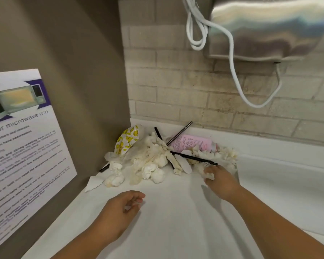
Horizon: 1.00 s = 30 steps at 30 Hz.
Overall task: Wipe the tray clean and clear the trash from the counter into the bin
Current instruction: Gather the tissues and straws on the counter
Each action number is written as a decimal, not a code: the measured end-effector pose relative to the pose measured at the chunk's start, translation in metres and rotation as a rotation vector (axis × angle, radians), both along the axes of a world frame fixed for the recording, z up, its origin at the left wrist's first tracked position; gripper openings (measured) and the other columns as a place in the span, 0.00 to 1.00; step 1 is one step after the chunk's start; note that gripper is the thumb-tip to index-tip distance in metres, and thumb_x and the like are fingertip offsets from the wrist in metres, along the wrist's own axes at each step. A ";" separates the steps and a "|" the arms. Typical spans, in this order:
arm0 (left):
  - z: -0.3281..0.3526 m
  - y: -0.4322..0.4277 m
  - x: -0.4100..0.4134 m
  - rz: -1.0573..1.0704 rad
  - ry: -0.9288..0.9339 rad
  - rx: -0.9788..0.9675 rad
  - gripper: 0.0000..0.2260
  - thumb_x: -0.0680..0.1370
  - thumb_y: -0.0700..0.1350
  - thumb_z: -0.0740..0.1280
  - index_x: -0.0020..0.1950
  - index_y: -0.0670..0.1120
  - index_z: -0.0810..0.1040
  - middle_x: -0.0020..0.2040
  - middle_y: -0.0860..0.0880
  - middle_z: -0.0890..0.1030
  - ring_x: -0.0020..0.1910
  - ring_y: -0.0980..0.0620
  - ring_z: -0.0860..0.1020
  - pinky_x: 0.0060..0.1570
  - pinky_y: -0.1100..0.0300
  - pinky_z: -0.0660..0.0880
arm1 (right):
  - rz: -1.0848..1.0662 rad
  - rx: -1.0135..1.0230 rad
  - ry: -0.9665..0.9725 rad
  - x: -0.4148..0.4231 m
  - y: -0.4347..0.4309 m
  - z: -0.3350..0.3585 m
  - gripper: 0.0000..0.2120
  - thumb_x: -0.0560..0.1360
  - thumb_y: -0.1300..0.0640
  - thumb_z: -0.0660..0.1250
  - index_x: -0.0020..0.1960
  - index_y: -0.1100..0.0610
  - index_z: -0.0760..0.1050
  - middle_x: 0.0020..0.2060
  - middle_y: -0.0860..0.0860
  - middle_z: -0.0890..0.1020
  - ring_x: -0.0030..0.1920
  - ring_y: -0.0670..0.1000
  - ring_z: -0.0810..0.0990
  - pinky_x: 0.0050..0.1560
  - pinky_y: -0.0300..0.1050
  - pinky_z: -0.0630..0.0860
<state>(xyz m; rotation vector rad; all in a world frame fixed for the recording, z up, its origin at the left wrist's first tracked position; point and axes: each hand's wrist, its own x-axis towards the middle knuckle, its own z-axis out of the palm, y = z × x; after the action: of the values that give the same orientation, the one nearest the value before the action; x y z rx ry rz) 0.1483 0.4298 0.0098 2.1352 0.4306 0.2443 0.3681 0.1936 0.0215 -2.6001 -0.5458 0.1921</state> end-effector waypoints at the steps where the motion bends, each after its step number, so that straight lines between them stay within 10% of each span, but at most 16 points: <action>1: -0.002 0.001 0.005 -0.005 0.003 0.005 0.11 0.77 0.42 0.67 0.50 0.60 0.79 0.48 0.59 0.82 0.50 0.65 0.77 0.47 0.76 0.71 | 0.012 -0.050 -0.051 0.008 0.003 -0.003 0.18 0.76 0.55 0.63 0.66 0.54 0.70 0.67 0.52 0.70 0.64 0.53 0.71 0.63 0.42 0.67; 10: -0.008 0.002 0.009 -0.021 -0.018 -0.039 0.12 0.76 0.41 0.68 0.48 0.60 0.81 0.48 0.62 0.82 0.49 0.62 0.79 0.50 0.69 0.75 | 0.011 -0.201 -0.094 0.047 0.026 -0.015 0.37 0.76 0.48 0.63 0.77 0.51 0.46 0.77 0.51 0.51 0.72 0.58 0.61 0.71 0.51 0.62; 21: -0.007 -0.010 0.023 -0.047 -0.015 -0.049 0.11 0.76 0.41 0.67 0.51 0.58 0.80 0.49 0.63 0.81 0.52 0.63 0.78 0.49 0.73 0.73 | 0.099 -0.145 0.024 0.004 0.031 -0.007 0.32 0.64 0.31 0.69 0.60 0.49 0.73 0.56 0.47 0.75 0.55 0.49 0.75 0.50 0.42 0.70; 30: 0.003 -0.034 0.035 -0.067 0.003 -0.014 0.09 0.77 0.45 0.67 0.53 0.59 0.77 0.49 0.59 0.81 0.51 0.67 0.75 0.47 0.77 0.69 | 0.172 0.278 0.265 -0.061 0.032 -0.001 0.14 0.74 0.45 0.67 0.58 0.46 0.75 0.51 0.45 0.77 0.51 0.46 0.77 0.55 0.43 0.75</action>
<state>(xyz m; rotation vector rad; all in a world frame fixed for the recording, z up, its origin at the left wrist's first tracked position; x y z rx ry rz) 0.1837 0.3962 0.0126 2.1322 0.3603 0.1995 0.3067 0.2258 0.0202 -2.2153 -0.6480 0.4737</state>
